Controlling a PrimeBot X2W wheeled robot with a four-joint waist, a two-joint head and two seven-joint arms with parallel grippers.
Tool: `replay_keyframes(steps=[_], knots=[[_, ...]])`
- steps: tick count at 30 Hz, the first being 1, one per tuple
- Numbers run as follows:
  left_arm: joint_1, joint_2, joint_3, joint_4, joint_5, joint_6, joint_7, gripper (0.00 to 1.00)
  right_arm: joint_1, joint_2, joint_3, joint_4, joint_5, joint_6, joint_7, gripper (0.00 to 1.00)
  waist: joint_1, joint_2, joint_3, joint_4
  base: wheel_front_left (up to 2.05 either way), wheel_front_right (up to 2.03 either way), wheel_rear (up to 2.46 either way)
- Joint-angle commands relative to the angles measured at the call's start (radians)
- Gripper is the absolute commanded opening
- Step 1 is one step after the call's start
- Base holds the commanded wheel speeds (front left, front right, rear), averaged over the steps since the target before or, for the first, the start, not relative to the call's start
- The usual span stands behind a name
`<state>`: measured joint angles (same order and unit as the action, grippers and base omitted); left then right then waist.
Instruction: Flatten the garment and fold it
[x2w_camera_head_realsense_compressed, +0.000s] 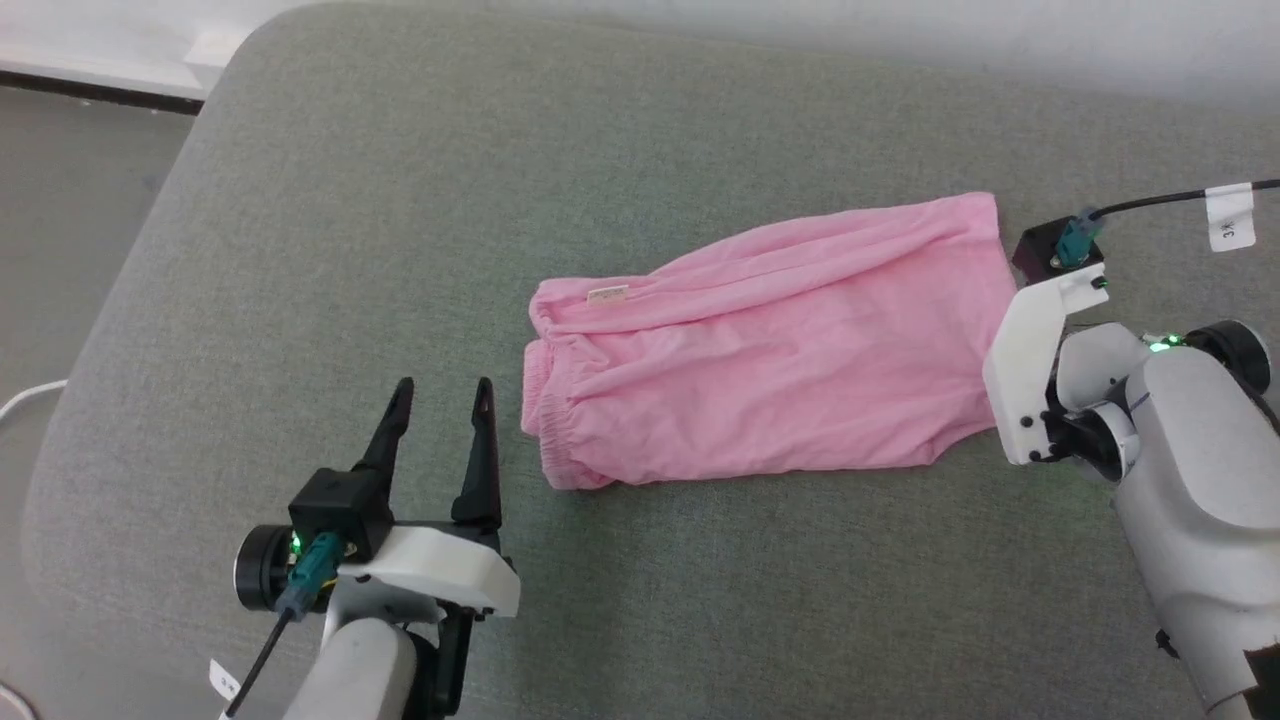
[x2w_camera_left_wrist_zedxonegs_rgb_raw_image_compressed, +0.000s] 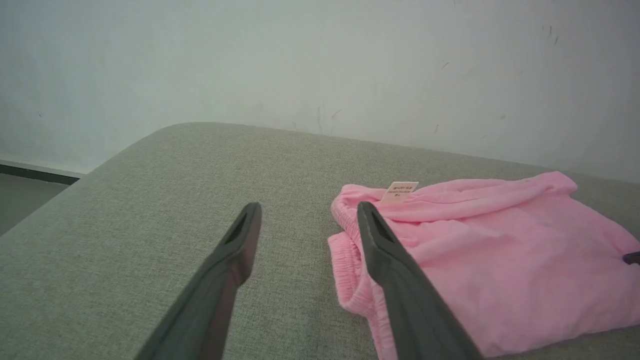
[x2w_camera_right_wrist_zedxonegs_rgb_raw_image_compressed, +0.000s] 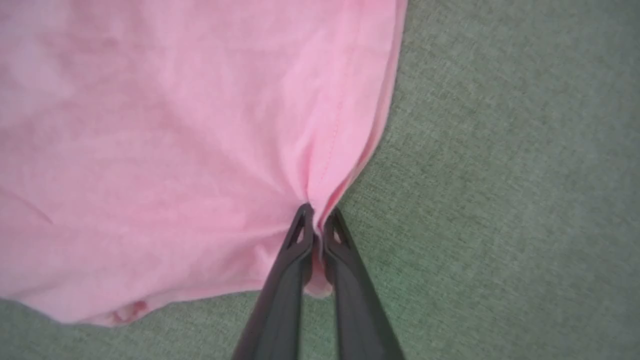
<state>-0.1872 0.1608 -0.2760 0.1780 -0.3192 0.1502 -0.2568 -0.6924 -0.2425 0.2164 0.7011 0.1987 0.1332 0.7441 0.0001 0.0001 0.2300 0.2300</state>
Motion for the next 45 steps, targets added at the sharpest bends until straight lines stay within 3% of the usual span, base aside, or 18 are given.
replay_keyframes(steps=[1, 4, 11, 16, 20, 24, 25, 26, 27, 28, 37, 45], knots=[[-0.010, 0.000, 0.007, 0.005, -0.008, -0.005, -0.005, 1.00, 0.034, -0.006, 0.004, 0.017, 0.009, -0.002, 0.002, 0.00, -0.0001, -0.0001, -0.011, -0.009, 0.00, 0.00, 0.00], [-0.005, 0.009, 0.003, 0.019, -0.019, -0.003, 0.059, 1.00, 0.034, -0.009, 0.009, -0.012, 0.030, -0.002, -0.017, 0.00, -0.0001, -0.0001, -0.028, -0.028, 0.00, 0.00, 0.00], [-0.049, 0.014, -0.046, -0.080, -0.078, 0.025, 0.476, 1.00, 0.036, -0.015, 0.038, -0.075, 0.060, -0.002, -0.023, 0.00, -0.0001, -0.0001, -0.034, -0.056, 0.00, 0.00, 0.00], [-0.134, 0.041, -0.084, -0.039, -0.072, 0.063, 0.762, 1.00, 0.033, -0.012, 0.072, -0.119, 0.082, -0.002, -0.012, 0.00, -0.0001, -0.0001, -0.008, -0.075, 0.00, 0.00, 0.00], [-0.189, 0.061, -0.095, 0.049, -0.062, 0.080, 0.882, 1.00, 0.027, -0.012, 0.096, -0.146, 0.097, -0.002, -0.010, 0.00, -0.0001, -0.0001, 0.013, -0.093, 0.00, 0.00, 0.00], [-0.207, 0.058, -0.097, 0.115, -0.083, 0.074, 0.933, 1.00, 0.024, -0.017, 0.121, -0.166, 0.113, -0.002, -0.010, 0.00, -0.0001, -0.0001, 0.027, -0.110, 0.00, 0.00, 0.00], [-0.206, 0.055, -0.097, 0.127, -0.092, 0.070, 0.940, 0.73, 0.024, -0.019, 0.127, -0.170, 0.117, -0.002, -0.010, 0.00, -0.0001, -0.0001, 0.028, -0.113, 0.00, 0.00, 0.00], [-0.202, 0.052, -0.100, 0.137, -0.102, 0.062, 0.951, 0.36, 0.025, -0.022, 0.133, -0.174, 0.121, -0.002, -0.010, 0.00, -0.0001, -0.0001, 0.029, -0.115, 0.00, 0.00, 0.00], [-0.198, 0.044, -0.094, 0.142, -0.120, 0.056, 0.950, 0.07, 0.026, -0.024, 0.137, -0.177, 0.125, -0.002, -0.010, 0.00, -0.0001, -0.0001, 0.030, -0.117, 0.00, 0.00, 0.00], [-0.194, 0.039, -0.089, 0.146, -0.132, 0.050, 0.947, 0.00, 0.028, -0.027, 0.140, -0.180, 0.130, -0.002, -0.010, 0.00, -0.0001, -0.0001, 0.029, -0.119, 0.00, 0.00, 0.00], [-0.186, 0.026, -0.021, 0.119, -0.223, 0.010, 0.873, 0.00, 0.073, -0.047, 0.119, -0.203, 0.179, -0.002, -0.039, 0.00, -0.0001, -0.0001, -0.017, -0.119, 0.00, 0.00, 0.00], [-0.130, 0.077, 0.004, 0.043, -0.253, -0.002, 0.898, 0.00, 0.265, -0.071, 0.018, -0.359, 0.252, -0.002, -0.045, 0.00, -0.0001, -0.0001, -0.088, -0.136, 0.00, 0.00, 0.00]])
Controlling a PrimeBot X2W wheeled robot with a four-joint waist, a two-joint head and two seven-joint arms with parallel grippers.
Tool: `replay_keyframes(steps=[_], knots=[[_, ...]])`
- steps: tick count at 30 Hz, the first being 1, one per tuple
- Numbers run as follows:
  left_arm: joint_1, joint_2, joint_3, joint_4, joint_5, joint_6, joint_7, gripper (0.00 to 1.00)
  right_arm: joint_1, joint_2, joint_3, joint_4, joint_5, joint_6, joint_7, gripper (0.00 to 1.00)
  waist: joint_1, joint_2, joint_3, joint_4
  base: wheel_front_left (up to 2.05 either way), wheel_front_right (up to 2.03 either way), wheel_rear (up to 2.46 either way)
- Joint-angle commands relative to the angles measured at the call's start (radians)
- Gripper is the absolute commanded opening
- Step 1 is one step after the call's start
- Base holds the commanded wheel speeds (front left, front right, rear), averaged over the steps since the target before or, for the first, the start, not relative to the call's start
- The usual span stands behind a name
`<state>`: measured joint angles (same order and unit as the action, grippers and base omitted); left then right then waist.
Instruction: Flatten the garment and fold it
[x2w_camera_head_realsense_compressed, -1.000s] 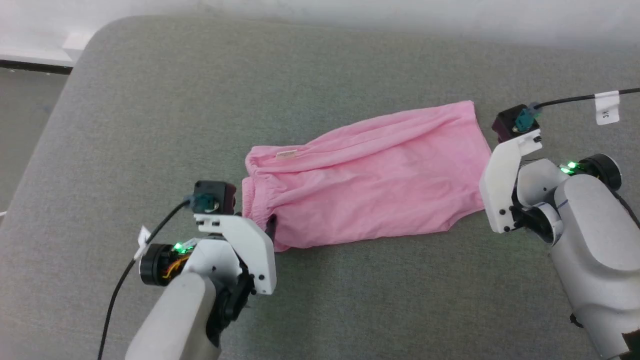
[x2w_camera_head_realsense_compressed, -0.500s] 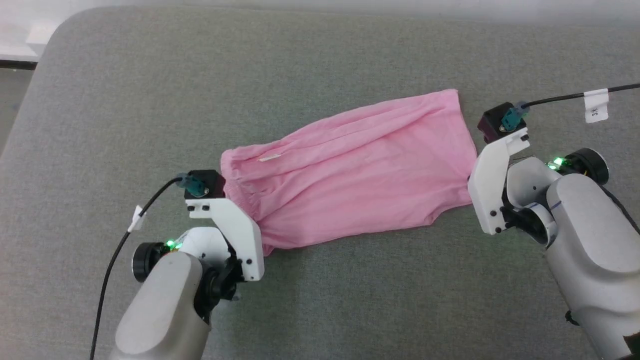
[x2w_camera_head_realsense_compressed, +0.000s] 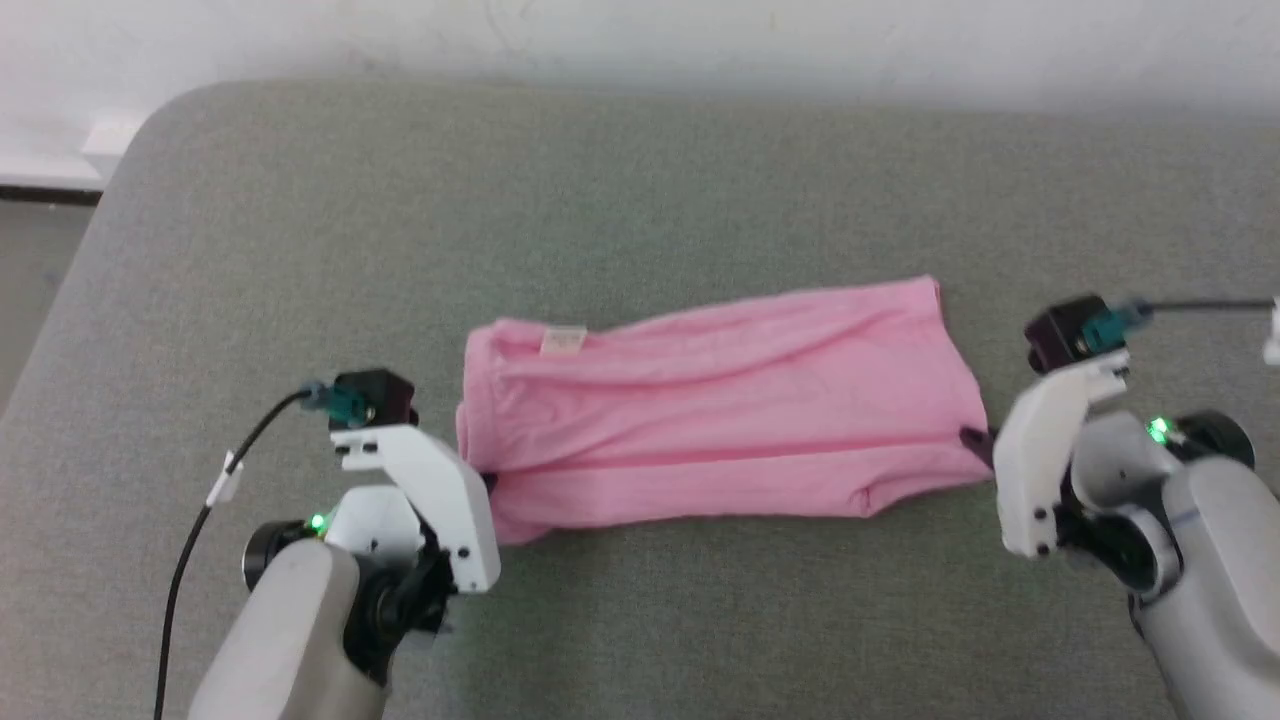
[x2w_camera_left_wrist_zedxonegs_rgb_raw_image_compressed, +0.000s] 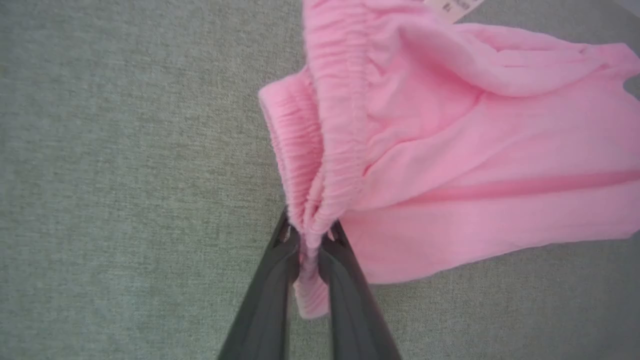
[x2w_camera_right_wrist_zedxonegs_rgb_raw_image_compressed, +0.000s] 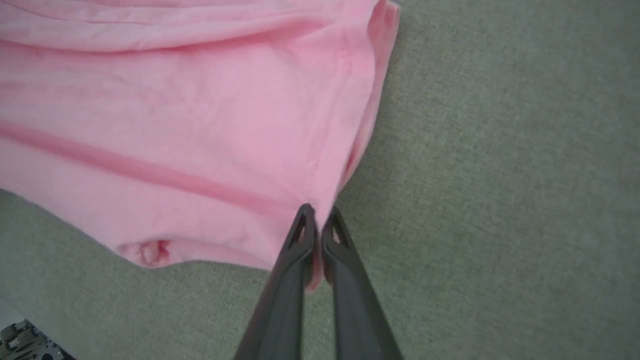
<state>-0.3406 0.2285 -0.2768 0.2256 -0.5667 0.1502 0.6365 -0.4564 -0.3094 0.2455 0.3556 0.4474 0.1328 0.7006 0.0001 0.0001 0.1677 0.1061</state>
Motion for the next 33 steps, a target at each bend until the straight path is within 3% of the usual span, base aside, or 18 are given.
replay_keyframes(steps=[1, 10, 11, 12, 13, 14, 15, 19, 25, 28, 33], knots=[[0.038, 0.015, 0.006, -0.011, -0.009, 0.000, 0.011, 0.00, 0.061, -0.002, -0.032, -0.038, 0.006, -0.002, 0.000, 0.00, -0.0001, -0.0001, -0.033, -0.016, 0.00, 0.00, 0.00], [0.139, 0.030, 0.008, -0.039, -0.033, 0.034, 0.066, 0.00, 0.349, 0.089, -0.178, -0.245, -0.008, -0.002, 0.068, 0.00, -0.0001, -0.0001, -0.056, -0.029, 0.00, 0.00, 0.00], [0.145, 0.029, 0.007, -0.038, -0.036, 0.038, 0.071, 0.14, 0.368, 0.104, -0.189, -0.259, -0.013, -0.002, 0.073, 0.00, -0.0001, -0.0001, -0.056, -0.030, 0.00, 0.00, 0.00], [0.151, 0.029, 0.007, -0.037, -0.038, 0.040, 0.074, 0.50, 0.384, 0.119, -0.199, -0.269, -0.018, -0.002, 0.079, 0.00, -0.0001, -0.0001, -0.057, -0.031, 0.00, 0.00, 0.00], [0.155, 0.028, 0.008, -0.036, -0.041, 0.043, 0.074, 1.00, 0.395, 0.133, -0.210, -0.279, -0.024, -0.002, 0.081, 0.00, -0.0001, -0.0001, -0.058, -0.033, 0.00, 0.00, 0.00], [0.159, 0.027, 0.010, -0.036, -0.044, 0.044, 0.074, 1.00, 0.402, 0.146, -0.220, -0.288, -0.030, -0.002, 0.077, 0.36, -0.0001, -0.0001, -0.060, -0.033, 0.00, 0.00, 0.00], [0.162, 0.027, 0.010, -0.037, -0.047, 0.045, 0.075, 1.00, 0.408, 0.158, -0.228, -0.296, -0.036, -0.002, 0.074, 1.00, -0.0001, -0.0001, -0.063, -0.034, 0.00, 0.00, 0.00], [0.169, 0.038, 0.025, -0.068, -0.059, 0.049, 0.079, 1.00, 0.422, 0.186, -0.257, -0.333, -0.027, -0.002, 0.080, 1.00, -0.0001, -0.0001, -0.078, -0.031, 0.00, 0.00, 0.00], [0.160, 0.084, 0.093, -0.193, -0.080, 0.057, 0.066, 1.00, 0.428, 0.172, -0.328, -0.411, -0.021, -0.002, 0.091, 1.00, -0.0001, -0.0001, -0.098, -0.022, 0.00, 0.00, 0.00], [0.132, 0.097, 0.133, -0.251, -0.057, 0.049, -0.033, 1.00, 0.415, 0.150, -0.349, -0.425, -0.018, -0.002, 0.103, 1.00, -0.0001, -0.0001, -0.104, -0.019, 0.00, 0.00, 0.00], [0.086, 0.097, 0.171, -0.267, 0.033, 0.000, -0.340, 1.00, 0.376, 0.112, -0.350, -0.386, -0.008, -0.002, 0.101, 1.00, -0.0001, -0.0001, -0.110, -0.019, 0.00, 0.00, 0.00]])
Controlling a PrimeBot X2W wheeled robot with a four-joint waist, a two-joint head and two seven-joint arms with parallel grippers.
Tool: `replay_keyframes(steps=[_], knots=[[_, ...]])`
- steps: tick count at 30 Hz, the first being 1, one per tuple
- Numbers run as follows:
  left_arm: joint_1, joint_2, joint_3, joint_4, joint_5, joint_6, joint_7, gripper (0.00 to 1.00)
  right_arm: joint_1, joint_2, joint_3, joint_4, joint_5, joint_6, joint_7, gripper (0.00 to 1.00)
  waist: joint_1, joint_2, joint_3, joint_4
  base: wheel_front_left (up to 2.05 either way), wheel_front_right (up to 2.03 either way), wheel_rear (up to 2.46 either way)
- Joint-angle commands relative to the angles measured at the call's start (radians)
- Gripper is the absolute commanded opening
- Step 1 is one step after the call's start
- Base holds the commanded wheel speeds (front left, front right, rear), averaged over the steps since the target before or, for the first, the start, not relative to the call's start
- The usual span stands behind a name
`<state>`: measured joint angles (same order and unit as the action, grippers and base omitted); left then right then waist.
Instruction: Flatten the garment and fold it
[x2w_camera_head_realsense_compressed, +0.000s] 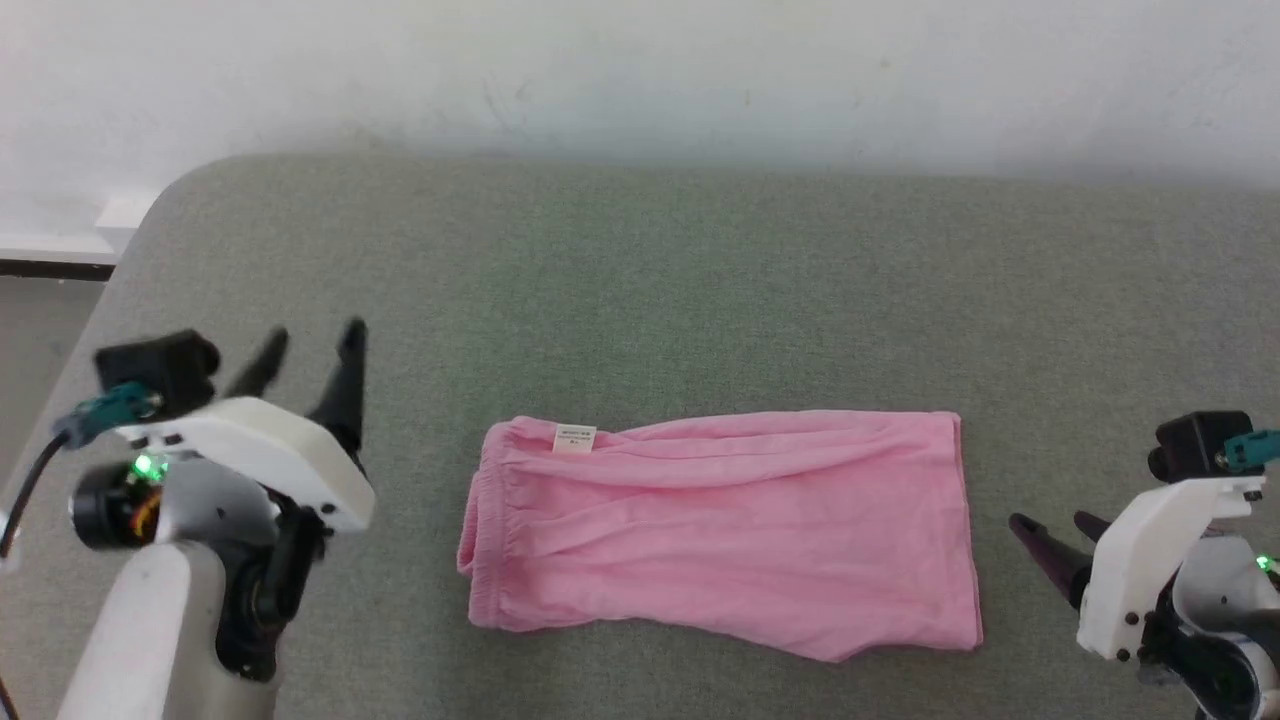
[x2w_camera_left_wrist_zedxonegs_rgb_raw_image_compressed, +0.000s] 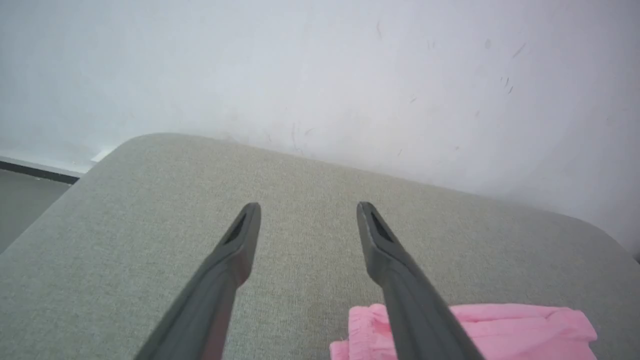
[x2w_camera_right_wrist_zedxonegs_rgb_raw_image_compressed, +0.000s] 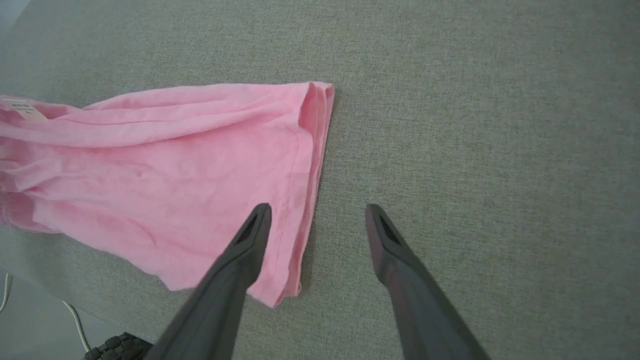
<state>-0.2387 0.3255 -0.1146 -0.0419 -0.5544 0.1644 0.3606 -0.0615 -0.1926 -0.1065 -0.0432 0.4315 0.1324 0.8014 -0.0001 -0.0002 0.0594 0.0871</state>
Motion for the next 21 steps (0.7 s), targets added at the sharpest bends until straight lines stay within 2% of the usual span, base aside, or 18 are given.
replay_keyframes(steps=[1, 5, 8, 13, 21], knots=[[-0.022, -0.001, 0.012, 0.007, 0.039, -0.028, -0.131, 1.00, -0.027, -0.016, 0.010, 0.025, 0.007, -0.002, 0.000, 1.00, 0.0001, 0.0002, 0.000, 0.000, 0.00, 0.00, 0.00], [-0.052, -0.014, 0.021, 0.043, 0.118, -0.064, -0.421, 1.00, -0.060, -0.050, 0.045, 0.085, 0.024, -0.002, -0.006, 1.00, 0.0001, 0.0002, 0.012, 0.005, 0.00, 0.00, 0.00], [-0.076, -0.013, 0.004, 0.066, 0.179, -0.085, -0.568, 1.00, -0.083, -0.083, 0.089, 0.129, 0.045, -0.002, -0.010, 1.00, 0.0001, 0.0002, 0.026, 0.011, 0.00, 0.00, 0.00], [-0.084, -0.044, -0.012, 0.091, 0.203, -0.103, -0.613, 1.00, -0.121, -0.138, 0.174, 0.209, 0.102, -0.002, -0.031, 1.00, 0.0001, 0.0002, 0.048, 0.015, 0.00, 0.00, 0.00], [-0.030, -0.107, 0.002, 0.092, 0.185, -0.097, -0.621, 1.00, -0.166, -0.172, 0.279, 0.305, 0.171, -0.002, -0.091, 1.00, 0.0001, 0.0002, 0.071, 0.018, 0.00, 0.00, 0.00]])
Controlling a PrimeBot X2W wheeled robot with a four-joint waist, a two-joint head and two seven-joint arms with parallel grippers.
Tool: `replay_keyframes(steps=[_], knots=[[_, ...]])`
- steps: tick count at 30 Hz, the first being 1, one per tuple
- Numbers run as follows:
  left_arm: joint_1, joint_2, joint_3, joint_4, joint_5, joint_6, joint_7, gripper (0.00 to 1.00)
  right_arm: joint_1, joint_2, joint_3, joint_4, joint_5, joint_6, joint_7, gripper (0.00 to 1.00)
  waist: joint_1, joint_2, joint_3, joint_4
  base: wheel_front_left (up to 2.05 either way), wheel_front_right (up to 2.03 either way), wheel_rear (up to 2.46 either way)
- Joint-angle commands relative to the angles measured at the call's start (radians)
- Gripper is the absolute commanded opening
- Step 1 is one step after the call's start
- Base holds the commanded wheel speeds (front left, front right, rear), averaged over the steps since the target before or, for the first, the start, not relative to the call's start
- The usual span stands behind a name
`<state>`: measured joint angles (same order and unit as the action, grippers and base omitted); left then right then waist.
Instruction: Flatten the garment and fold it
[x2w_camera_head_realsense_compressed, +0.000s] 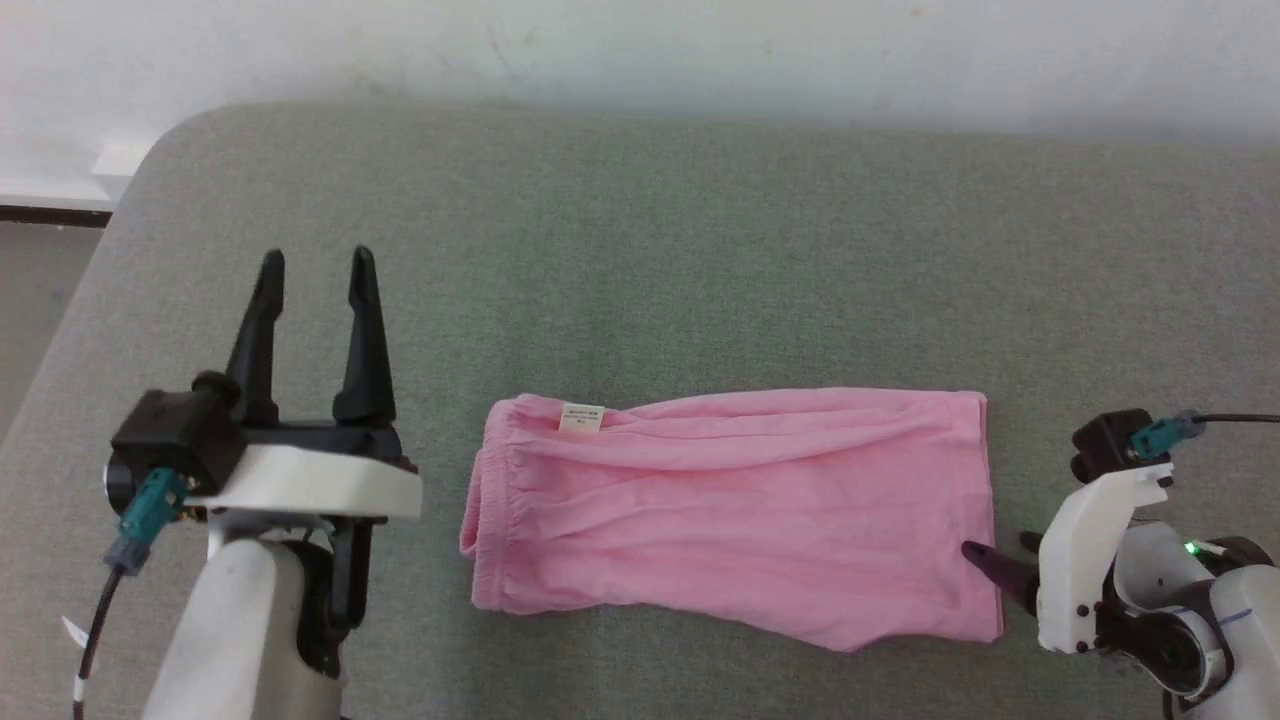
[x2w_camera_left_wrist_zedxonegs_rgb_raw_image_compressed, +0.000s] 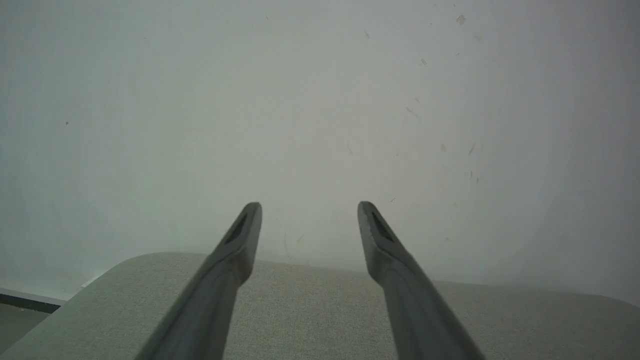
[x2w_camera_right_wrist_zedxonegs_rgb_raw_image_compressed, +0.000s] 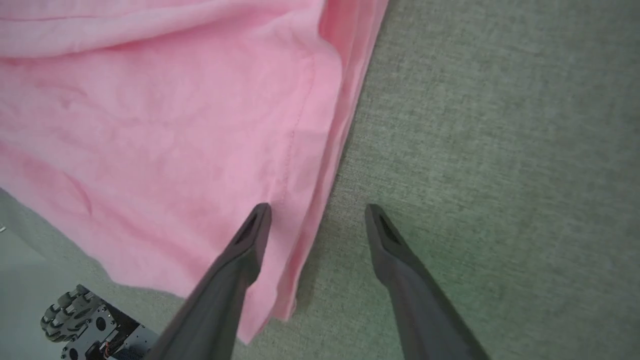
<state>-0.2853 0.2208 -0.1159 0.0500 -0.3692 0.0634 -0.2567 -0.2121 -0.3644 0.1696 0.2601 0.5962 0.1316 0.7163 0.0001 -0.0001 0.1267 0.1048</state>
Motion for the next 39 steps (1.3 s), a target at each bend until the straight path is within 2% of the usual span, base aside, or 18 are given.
replay_keyframes(steps=[1, 14, 15, 16, 17, 18, 24, 31, 39], knots=[[0.025, -0.009, 0.003, -0.001, 0.002, 0.004, -0.004, 1.00, -0.023, 0.000, 0.015, 0.013, 0.016, -0.001, -0.016, 1.00, -0.0001, 0.0001, 0.006, 0.001, 0.00, 0.00, 0.00], [0.083, -0.082, 0.021, 0.013, 0.068, -0.011, -0.005, 1.00, -0.111, 0.011, 0.188, 0.131, 0.091, -0.001, -0.095, 1.00, -0.0001, 0.0001, 0.019, -0.001, 0.00, 0.00, 0.00], [0.083, -0.085, 0.023, 0.017, 0.072, -0.015, -0.005, 1.00, -0.115, 0.008, 0.198, 0.141, 0.093, -0.001, -0.095, 0.88, -0.0001, 0.0001, 0.019, -0.002, 0.00, 0.00, 0.00], [0.083, -0.087, 0.025, 0.021, 0.075, -0.018, -0.005, 1.00, -0.119, 0.004, 0.206, 0.150, 0.097, -0.001, -0.095, 0.34, -0.0001, 0.0001, 0.018, -0.002, 0.00, 0.00, 0.00], [0.082, -0.089, 0.027, 0.024, 0.078, -0.021, -0.005, 1.00, -0.123, -0.001, 0.212, 0.159, 0.099, -0.001, -0.094, 0.09, -0.0001, 0.0001, 0.018, -0.003, 0.00, 0.00, 0.00], [0.083, -0.092, 0.030, 0.026, 0.081, -0.023, -0.005, 1.00, -0.126, -0.006, 0.218, 0.167, 0.103, -0.001, -0.095, 0.00, -0.0001, 0.0001, 0.017, -0.005, 0.00, 0.00, 0.00], [0.087, -0.102, 0.042, 0.039, 0.100, -0.035, -0.005, 1.00, -0.135, -0.051, 0.200, 0.214, 0.126, -0.001, -0.105, 0.00, -0.0001, 0.0001, 0.012, -0.012, 0.00, 0.00, 0.00], [0.092, -0.110, 0.044, 0.062, 0.116, -0.044, -0.005, 1.00, -0.127, -0.128, 0.090, 0.324, 0.115, -0.001, -0.122, 0.00, -0.0001, 0.0001, 0.002, -0.020, 0.00, 0.00, 0.00], [0.093, -0.110, 0.047, 0.096, 0.126, -0.051, -0.005, 1.00, -0.150, -0.127, -0.030, 0.462, 0.009, -0.001, -0.127, 0.00, -0.0001, 0.0001, -0.014, -0.034, 0.00, 0.00, 0.00]])
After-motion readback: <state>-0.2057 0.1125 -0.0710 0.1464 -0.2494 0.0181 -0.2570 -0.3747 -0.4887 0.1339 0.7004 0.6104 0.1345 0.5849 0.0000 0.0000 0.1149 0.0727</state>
